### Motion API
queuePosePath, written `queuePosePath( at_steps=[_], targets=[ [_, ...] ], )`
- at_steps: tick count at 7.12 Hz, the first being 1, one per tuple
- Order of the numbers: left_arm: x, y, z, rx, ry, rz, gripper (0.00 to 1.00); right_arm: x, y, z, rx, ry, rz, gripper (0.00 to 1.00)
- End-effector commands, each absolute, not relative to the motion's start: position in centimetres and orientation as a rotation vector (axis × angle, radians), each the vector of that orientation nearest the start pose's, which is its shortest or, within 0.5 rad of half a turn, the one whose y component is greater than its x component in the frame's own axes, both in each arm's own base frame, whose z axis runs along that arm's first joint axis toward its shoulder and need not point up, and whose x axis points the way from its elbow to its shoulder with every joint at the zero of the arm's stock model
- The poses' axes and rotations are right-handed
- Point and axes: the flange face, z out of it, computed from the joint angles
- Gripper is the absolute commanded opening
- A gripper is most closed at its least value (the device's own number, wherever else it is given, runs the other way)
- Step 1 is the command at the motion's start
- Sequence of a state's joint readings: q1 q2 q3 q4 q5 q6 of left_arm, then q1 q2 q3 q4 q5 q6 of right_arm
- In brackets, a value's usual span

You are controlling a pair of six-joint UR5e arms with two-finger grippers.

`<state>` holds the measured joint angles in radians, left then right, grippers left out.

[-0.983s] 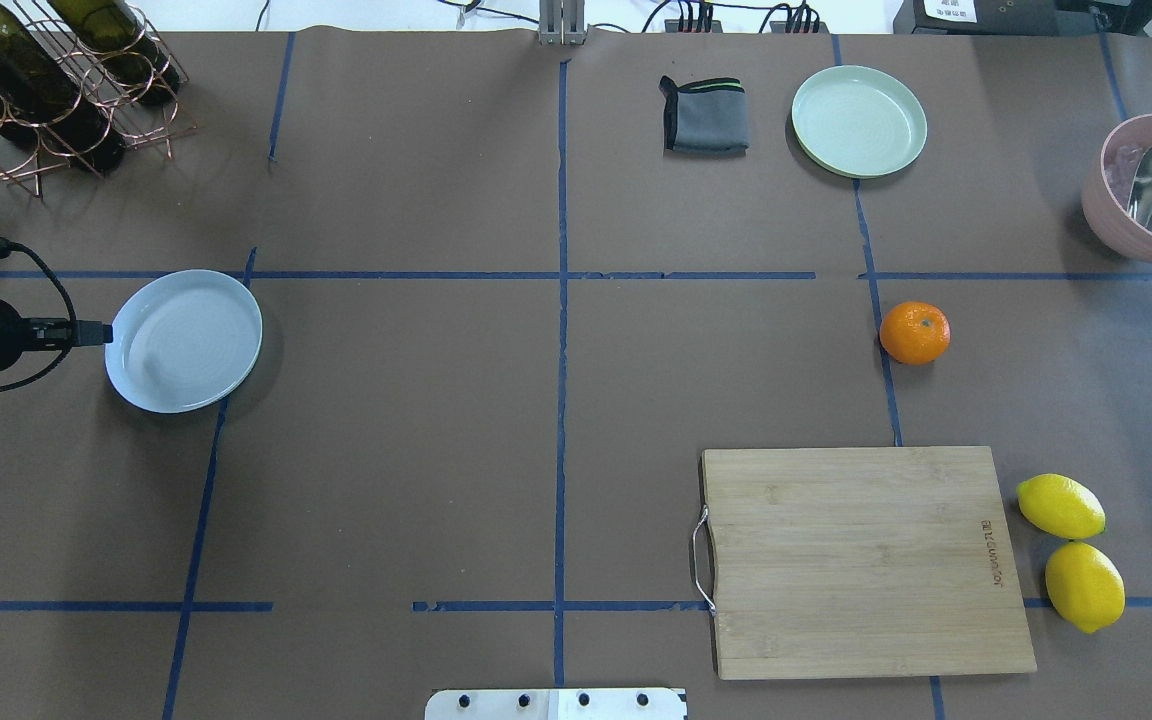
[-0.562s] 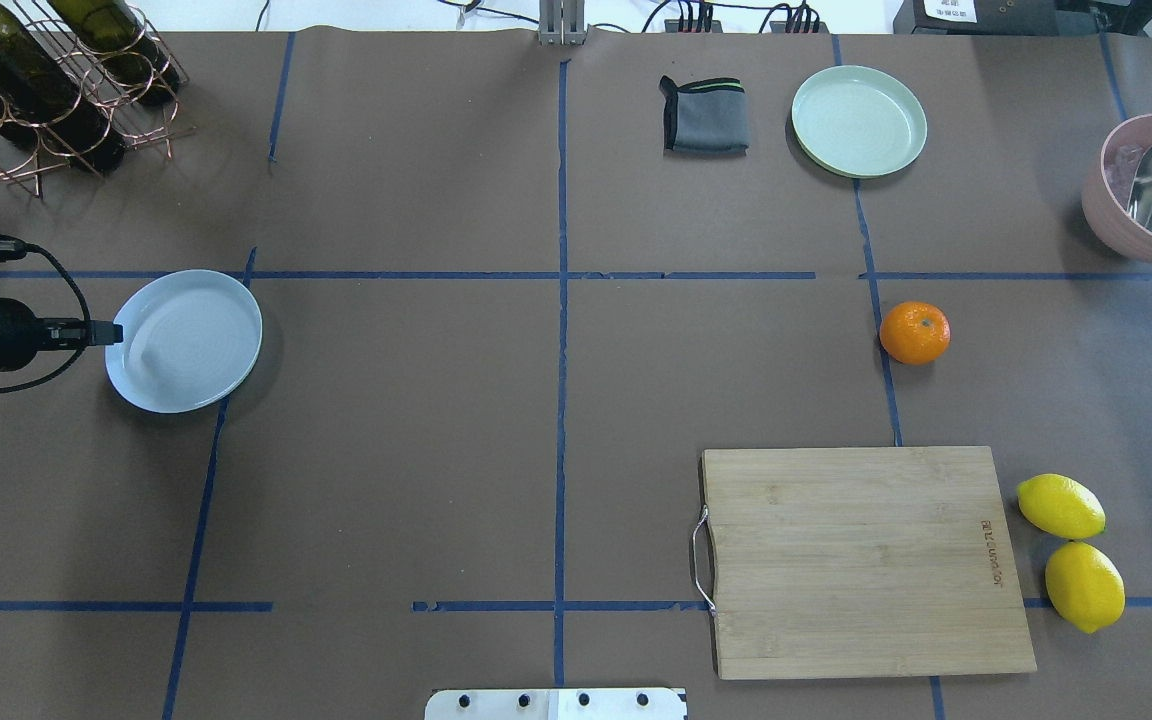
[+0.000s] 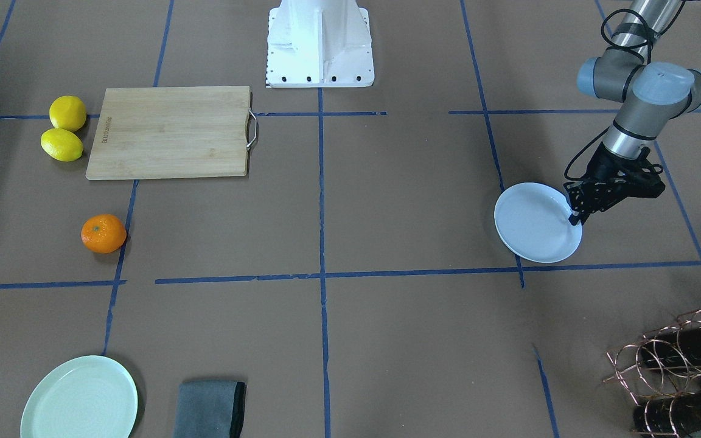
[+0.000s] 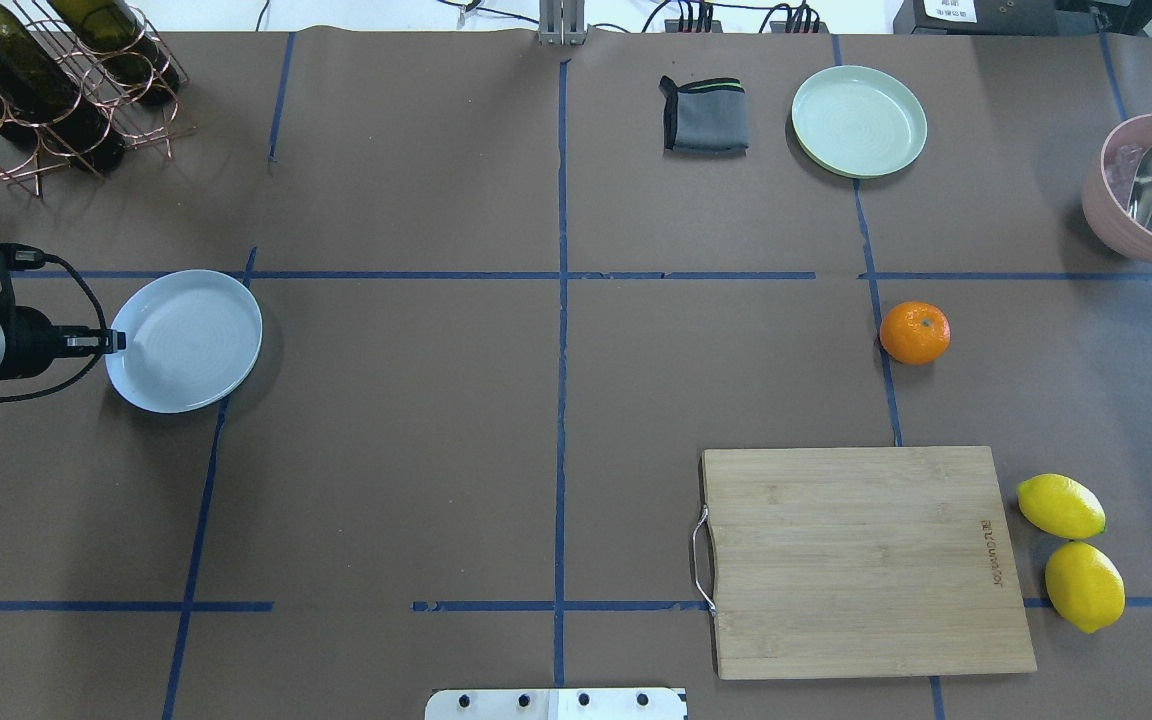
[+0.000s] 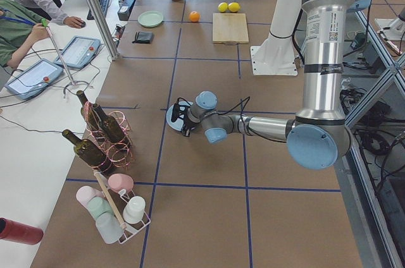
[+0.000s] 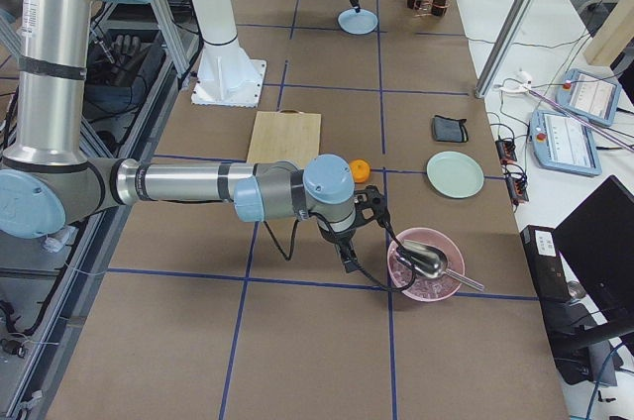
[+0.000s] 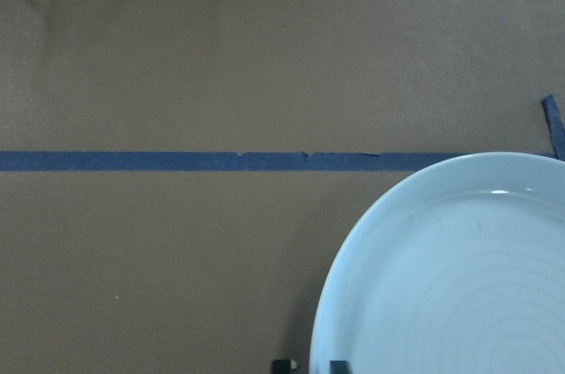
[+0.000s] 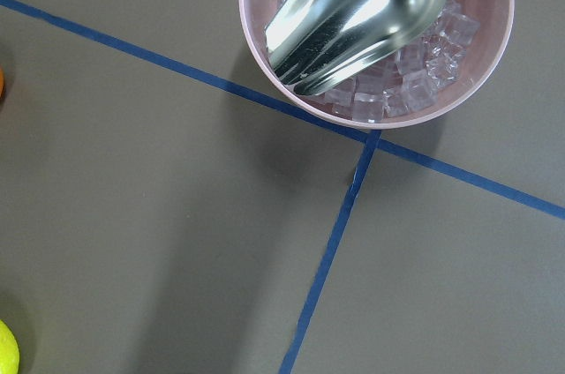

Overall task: Pick orange to plate
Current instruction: 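Reach the left gripper to the rim of the light blue plate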

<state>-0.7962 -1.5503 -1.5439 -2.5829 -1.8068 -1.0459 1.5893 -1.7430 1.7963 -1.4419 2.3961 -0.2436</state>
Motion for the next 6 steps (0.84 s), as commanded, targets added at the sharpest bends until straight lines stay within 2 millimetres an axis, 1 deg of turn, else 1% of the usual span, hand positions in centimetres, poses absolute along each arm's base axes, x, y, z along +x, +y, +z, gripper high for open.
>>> queuePosePath(
  at_steps=[1, 2, 3, 4, 5, 6],
  targets=[
    [29.0, -45.0, 54.6, 0.442, 0.939, -0.112, 0.00, 6.9, -42.7, 60.9, 0.278, -0.796, -0.284, 1.00],
    [30.2, -45.5, 51.4, 0.439, 1.009, -0.076, 0.00, 6.9, -42.7, 60.9, 0.278, -0.796, -0.284, 1.00],
    [31.3, -46.5, 49.0, 0.454, 1.048, -0.063, 0.00, 6.9, -42.7, 60.9, 0.278, -0.796, -0.284, 1.00],
    [33.5, -48.7, 44.6, 0.455, 1.055, -0.068, 0.00, 6.8, -42.7, 61.0, 0.276, -0.797, -0.285, 1.00],
    [36.3, -51.5, 38.5, 0.434, 1.035, -0.075, 0.00, 6.8, -42.7, 61.1, 0.274, -0.797, -0.283, 1.00],
    [41.1, -51.3, 33.7, 0.412, 1.051, -0.034, 0.00, 6.8, -42.7, 61.1, 0.272, -0.799, -0.282, 1.00]
  ],
)
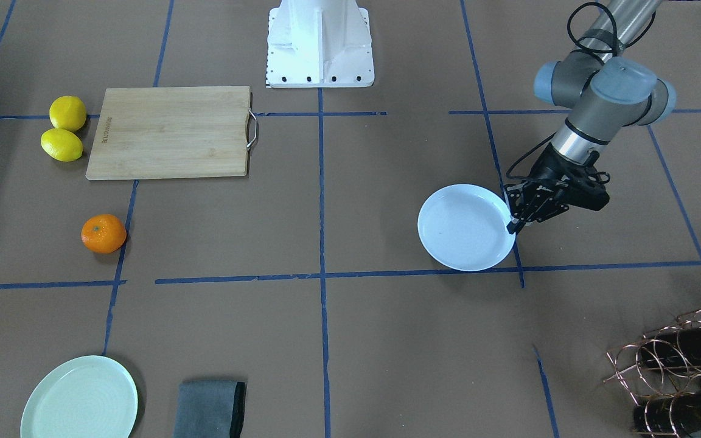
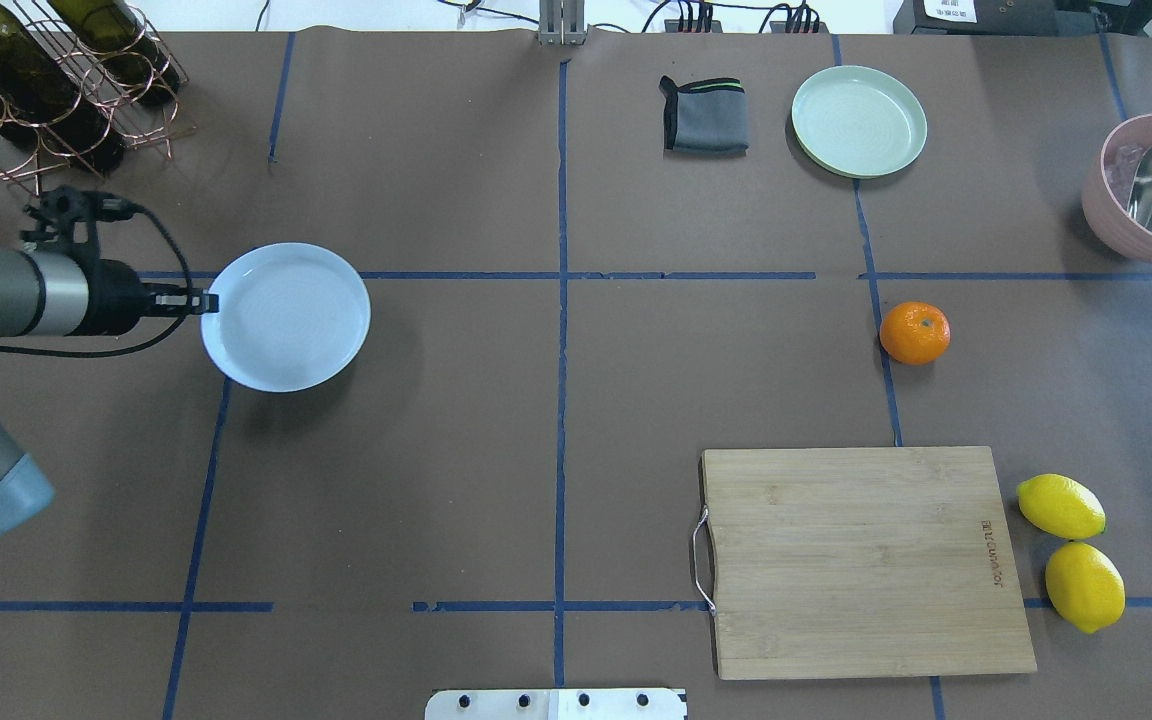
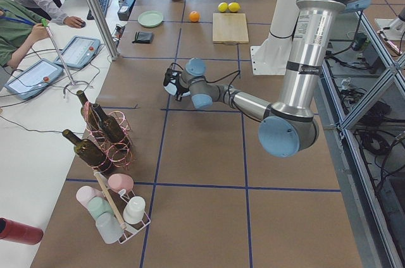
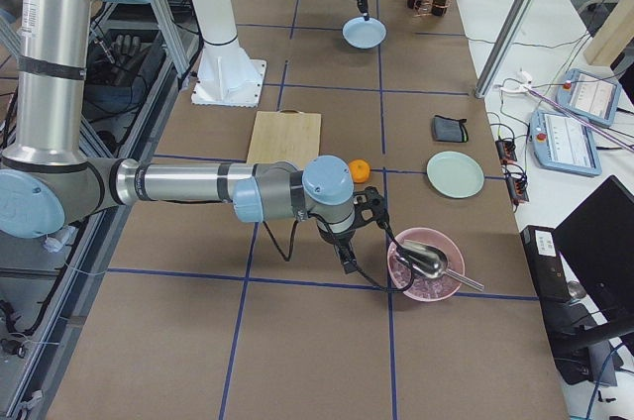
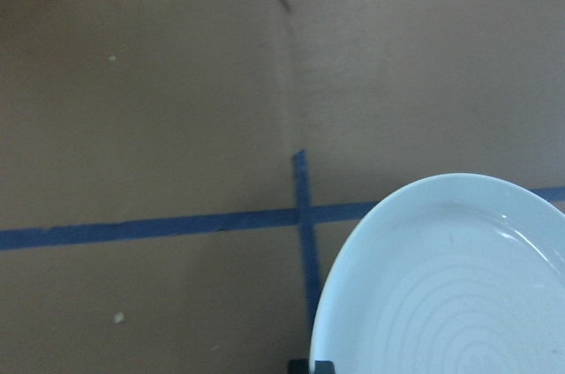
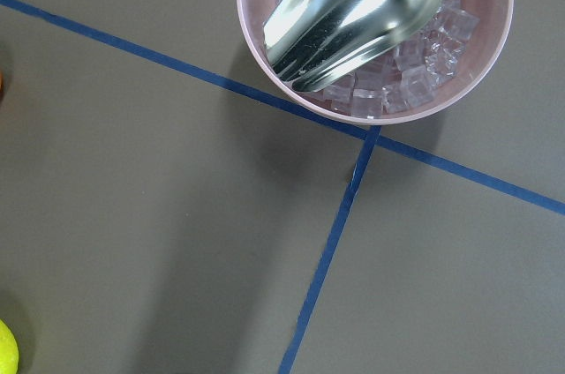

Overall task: Pick orange to plate
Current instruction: 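Push the light blue plate with the left gripper toward the table center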

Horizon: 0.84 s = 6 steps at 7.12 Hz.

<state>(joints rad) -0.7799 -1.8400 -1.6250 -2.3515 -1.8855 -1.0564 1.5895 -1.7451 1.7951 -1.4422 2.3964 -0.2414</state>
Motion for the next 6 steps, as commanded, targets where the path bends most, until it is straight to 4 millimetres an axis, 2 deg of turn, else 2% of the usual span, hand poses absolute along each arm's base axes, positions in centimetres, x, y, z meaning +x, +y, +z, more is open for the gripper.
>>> queuePosePath(
  at_steps=[1, 3, 4, 6],
  targets=[
    [46.2, -48.0, 31.5, 0.342, 1.104, -0.020, 0.00, 6.8, -42.7, 61.0, 0.274, -0.800, -0.280, 1.00],
    [53.7, -45.2, 27.2, 0.367, 1.127, -0.032, 0.00, 6.8, -42.6, 61.1, 0.272, -0.800, -0.279, 1.00],
    [56.0, -44.3, 26.8, 0.361, 1.130, -0.038, 0.00, 6.8, -42.6, 61.1, 0.271, -0.801, -0.279, 1.00],
    [57.3, -43.7, 28.2, 0.344, 1.107, -0.024, 0.00, 6.8, -42.6, 61.1, 0.271, -0.802, -0.279, 1.00]
  ],
)
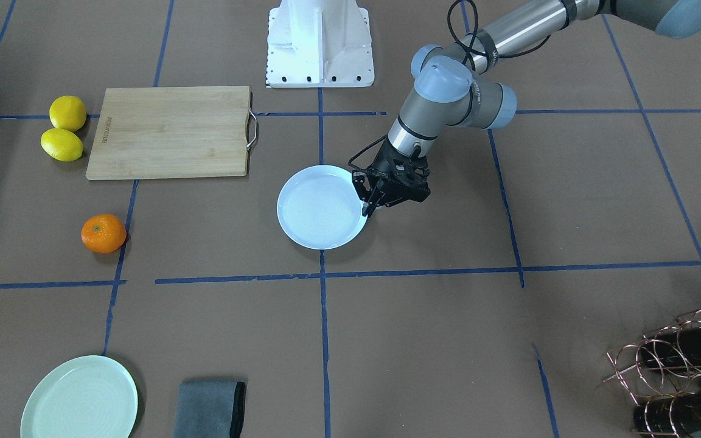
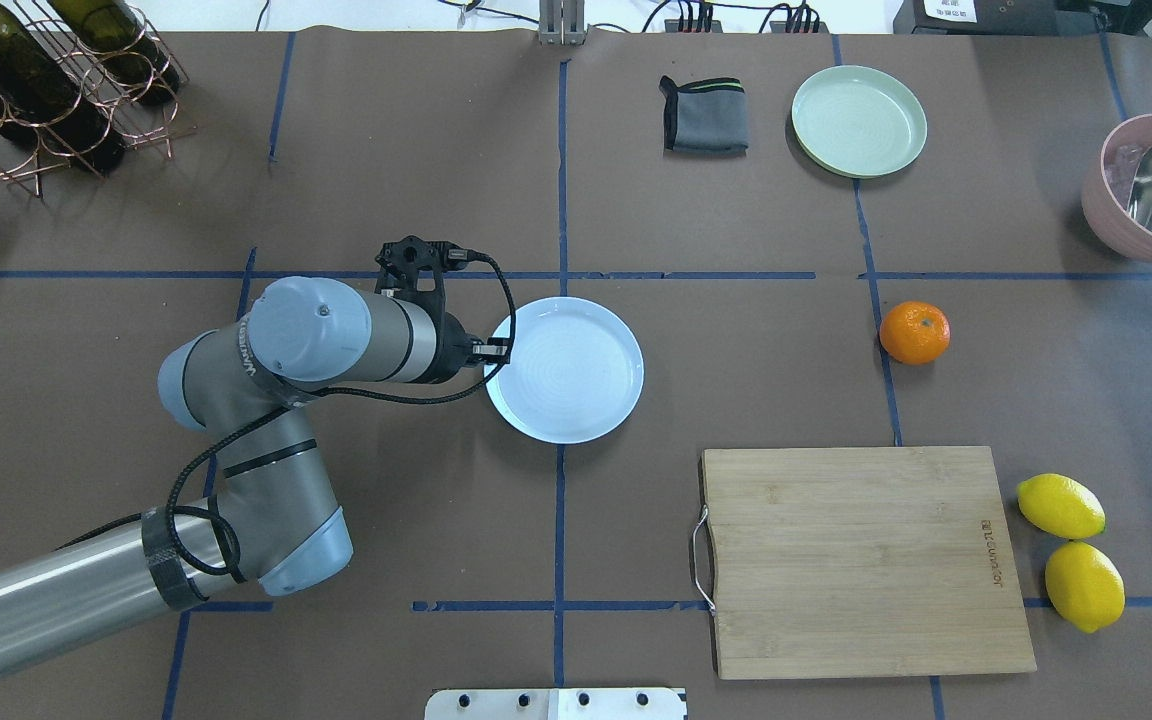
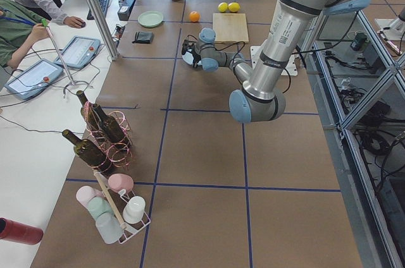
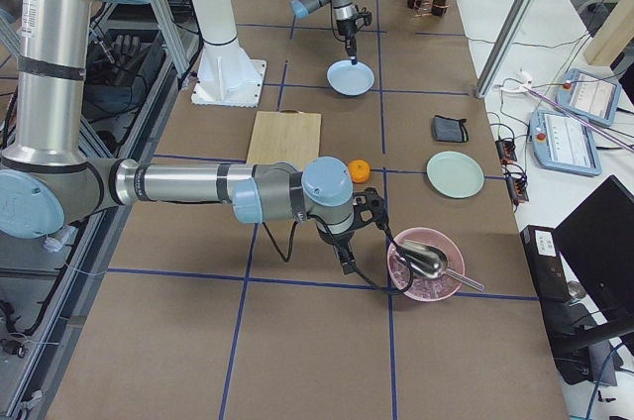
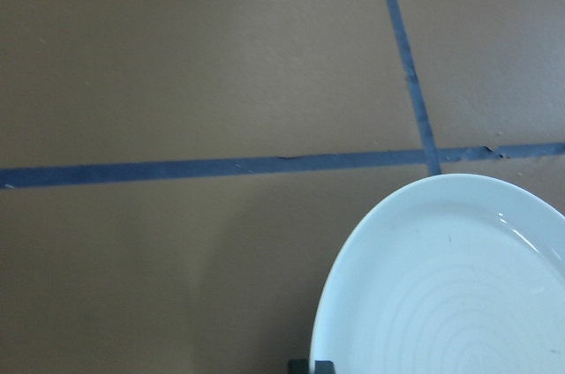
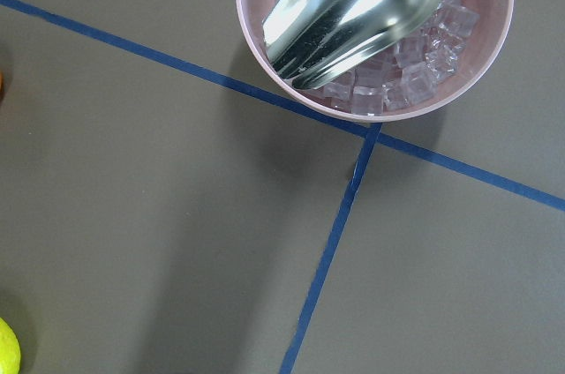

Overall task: Pick orange to plate
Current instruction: 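Push the light blue plate with the left gripper toward the table center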

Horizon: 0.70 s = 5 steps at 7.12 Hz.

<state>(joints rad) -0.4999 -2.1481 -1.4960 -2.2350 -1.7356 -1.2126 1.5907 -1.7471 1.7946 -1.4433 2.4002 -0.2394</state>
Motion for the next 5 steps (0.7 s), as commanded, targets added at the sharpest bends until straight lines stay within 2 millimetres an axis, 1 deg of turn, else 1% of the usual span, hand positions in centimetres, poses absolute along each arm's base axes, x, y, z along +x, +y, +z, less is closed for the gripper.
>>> queuePosePath(
  at_steps=[1, 2, 3, 4, 5],
  targets=[
    [57.3, -43.7, 28.1, 0.344, 1.108, -0.022, 0.00, 6.8, -42.6, 61.1, 0.271, -0.802, -0.279, 1.00],
    [57.3, -43.7, 28.1, 0.345, 1.110, -0.022, 0.30, 6.8, -42.6, 61.0, 0.272, -0.804, -0.278, 1.00],
    [57.2, -43.6, 27.8, 0.351, 1.114, -0.016, 0.99, 6.8, -42.6, 61.0, 0.265, -0.807, -0.262, 1.00],
    [55.6, -44.1, 26.7, 0.360, 1.128, -0.020, 1.00, 6.8, -42.7, 60.9, 0.257, -0.808, -0.238, 1.00],
    [53.0, -45.8, 27.1, 0.317, 1.133, 0.001, 1.00, 6.8, -42.7, 60.6, 0.261, -0.808, -0.235, 1.00]
  ],
)
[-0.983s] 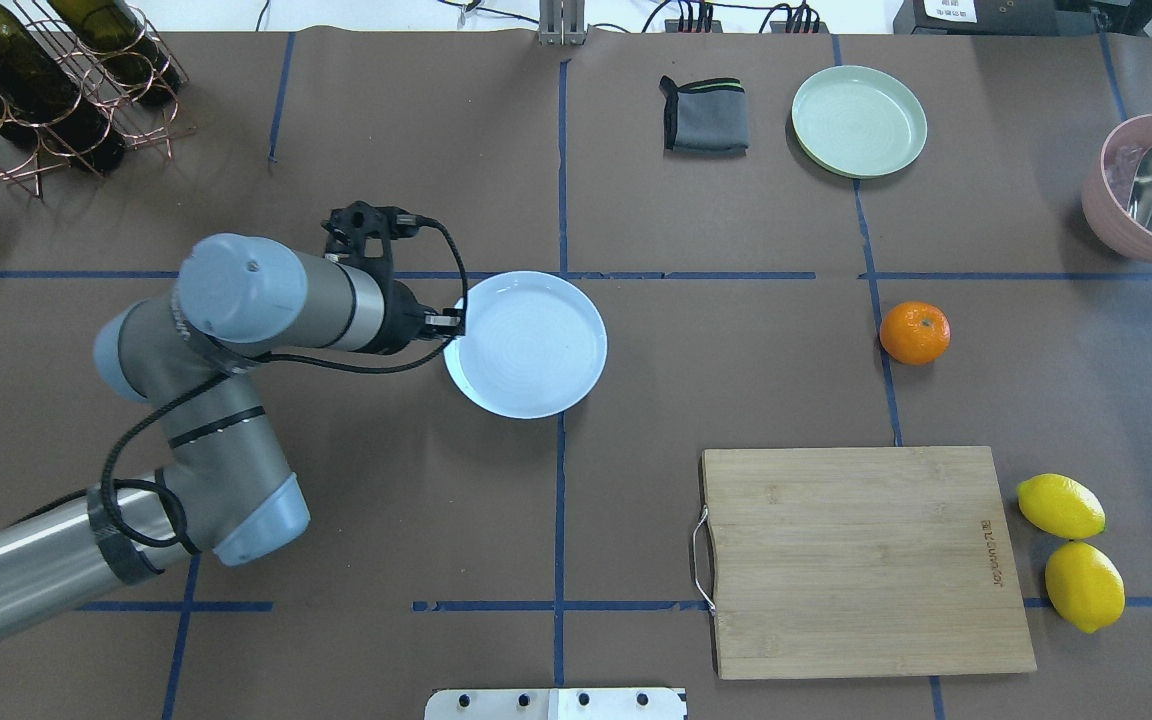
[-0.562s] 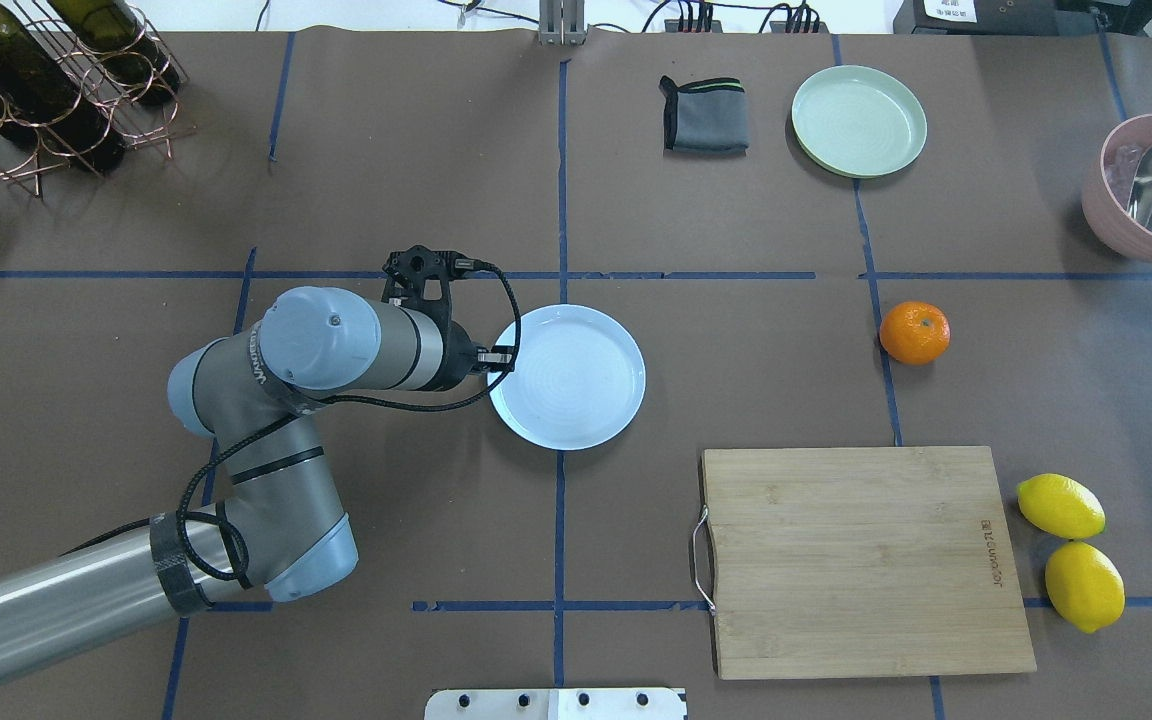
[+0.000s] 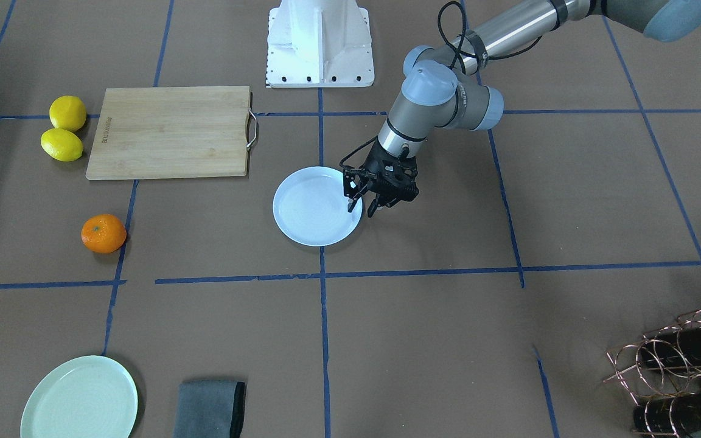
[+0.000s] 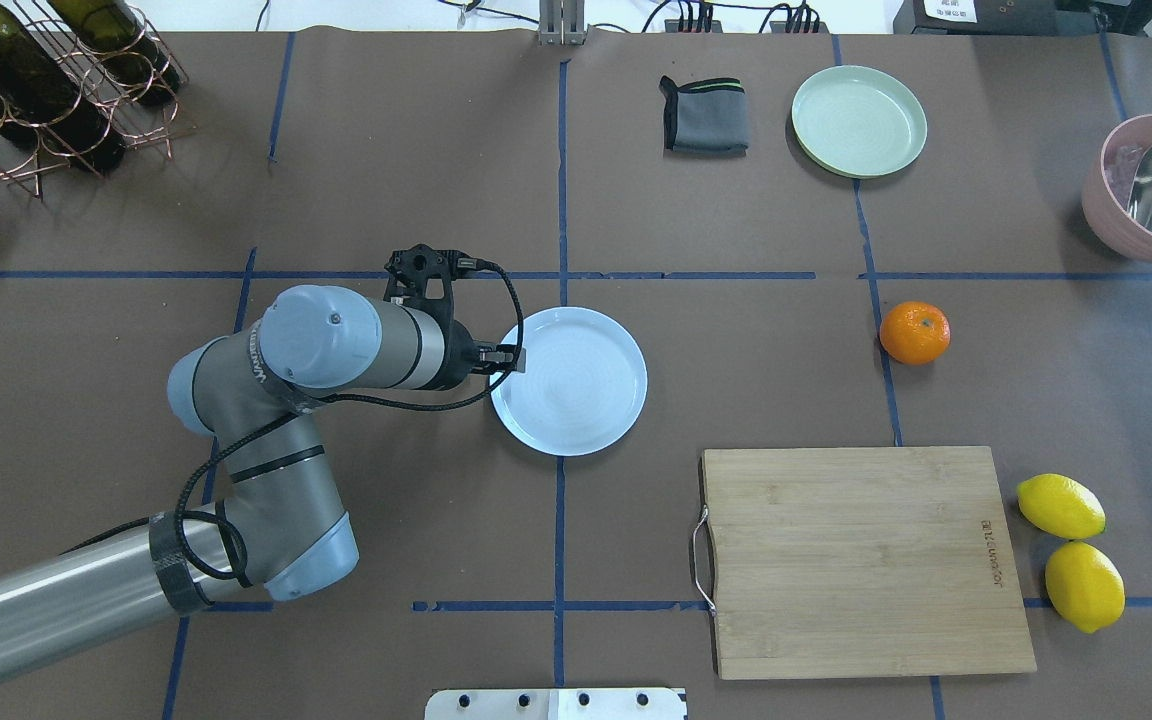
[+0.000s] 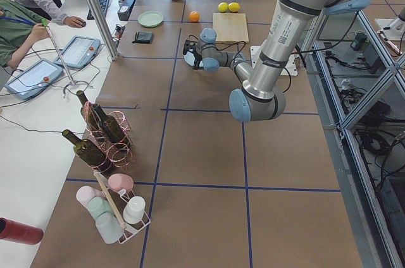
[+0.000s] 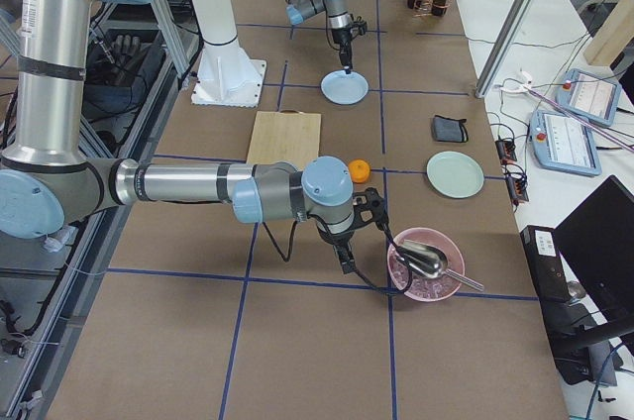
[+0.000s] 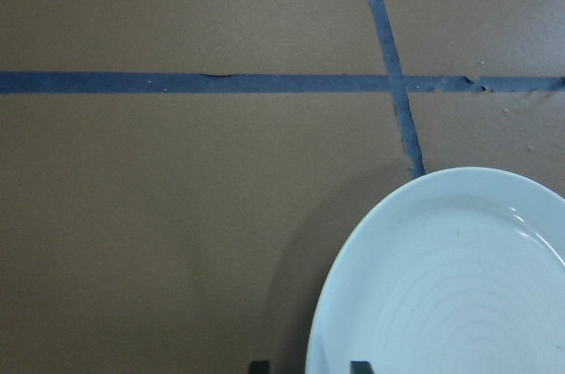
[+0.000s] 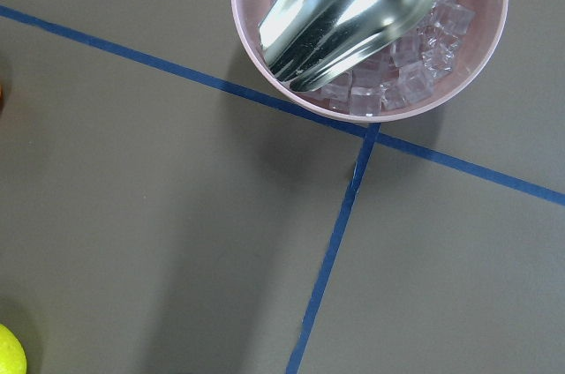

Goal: Pick orange to plate

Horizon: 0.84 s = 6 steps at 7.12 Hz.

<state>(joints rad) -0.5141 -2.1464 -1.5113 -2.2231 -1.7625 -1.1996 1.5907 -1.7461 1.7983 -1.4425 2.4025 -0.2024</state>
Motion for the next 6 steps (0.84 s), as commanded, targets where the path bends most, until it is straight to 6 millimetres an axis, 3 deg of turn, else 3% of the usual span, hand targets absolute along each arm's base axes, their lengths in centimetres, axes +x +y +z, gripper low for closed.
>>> queuePosePath(
  at_steps=[1, 3, 4, 5, 6],
  targets=[
    [48.2, -47.3, 27.5, 0.378, 1.086, 0.128, 1.00, 6.8, -43.3, 59.6, 0.285, -0.803, -0.250, 1.00],
    [35.8, -50.5, 28.2, 0.501, 0.890, 0.296, 1.00, 6.4, -44.2, 57.6, 0.320, -0.803, -0.272, 1.00],
    [28.2, -53.9, 29.2, 0.517, 0.816, 0.346, 1.00, 5.3, -44.3, 56.6, 0.326, -0.807, -0.297, 1.00],
    [20.0, -56.8, 32.2, 0.428, 0.793, 0.361, 1.00, 4.5, -44.4, 55.9, 0.327, -0.811, -0.311, 1.00],
    [13.3, -58.6, 34.8, 0.402, 0.701, 0.430, 1.00, 4.2, -44.4, 55.2, 0.335, -0.820, -0.322, 1.00]
  ],
)
